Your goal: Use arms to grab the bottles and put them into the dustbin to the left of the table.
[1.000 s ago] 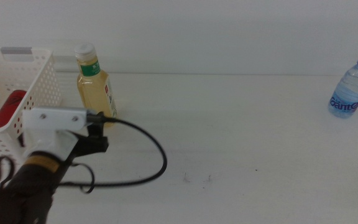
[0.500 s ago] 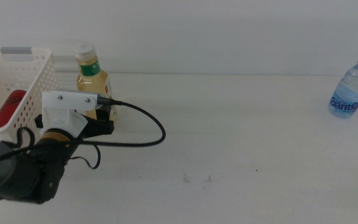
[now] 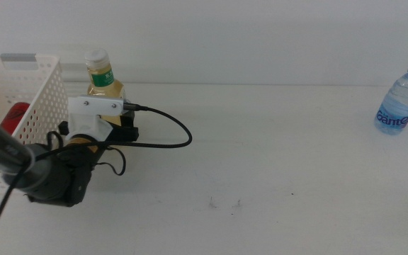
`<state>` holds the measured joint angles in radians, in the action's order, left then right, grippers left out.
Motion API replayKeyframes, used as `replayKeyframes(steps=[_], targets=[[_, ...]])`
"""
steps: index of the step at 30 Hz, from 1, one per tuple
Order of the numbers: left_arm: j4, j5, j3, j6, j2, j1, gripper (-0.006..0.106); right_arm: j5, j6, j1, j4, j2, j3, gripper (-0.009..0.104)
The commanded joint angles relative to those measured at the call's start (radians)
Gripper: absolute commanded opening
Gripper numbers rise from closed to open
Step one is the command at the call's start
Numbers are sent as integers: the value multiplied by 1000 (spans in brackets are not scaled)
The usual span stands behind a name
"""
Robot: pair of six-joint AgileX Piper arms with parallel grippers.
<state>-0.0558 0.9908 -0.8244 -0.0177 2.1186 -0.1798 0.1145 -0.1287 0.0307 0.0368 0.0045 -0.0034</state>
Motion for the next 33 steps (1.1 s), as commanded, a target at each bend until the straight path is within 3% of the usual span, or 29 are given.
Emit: replayKeyframes(steps=[1,7,9,11,15,19,21,28,33], targets=[[5,14,-48,-10,42,3,94,-7,-3,7,-8,-5,3,91],[15,22,-113,-10,109,3,93,-7,-3,7,-8,-5,3,91],[11,36,-113,-1,107,3,88,-7,-3,7,-8,-5,3,91],[15,80,-102,44,93,3,76,-7,-3,7,-8,-5,3,91],[30,162,-5,65,-18,-1,39,-7,-3,7,-8,-5,3,91],[56,53,132,59,-210,-14,8,-7,-3,7,-8,-5,3,91],[45,-117,175,18,-347,-35,-2,-7,-3,7,-8,-5,3,91],[44,-1081,81,-97,-763,-70,-2,-7,-3,7,-8,-5,3,91],[18,-1658,-167,-10,-806,-12,-2,-7,-3,7,-8,-5,3,91]])
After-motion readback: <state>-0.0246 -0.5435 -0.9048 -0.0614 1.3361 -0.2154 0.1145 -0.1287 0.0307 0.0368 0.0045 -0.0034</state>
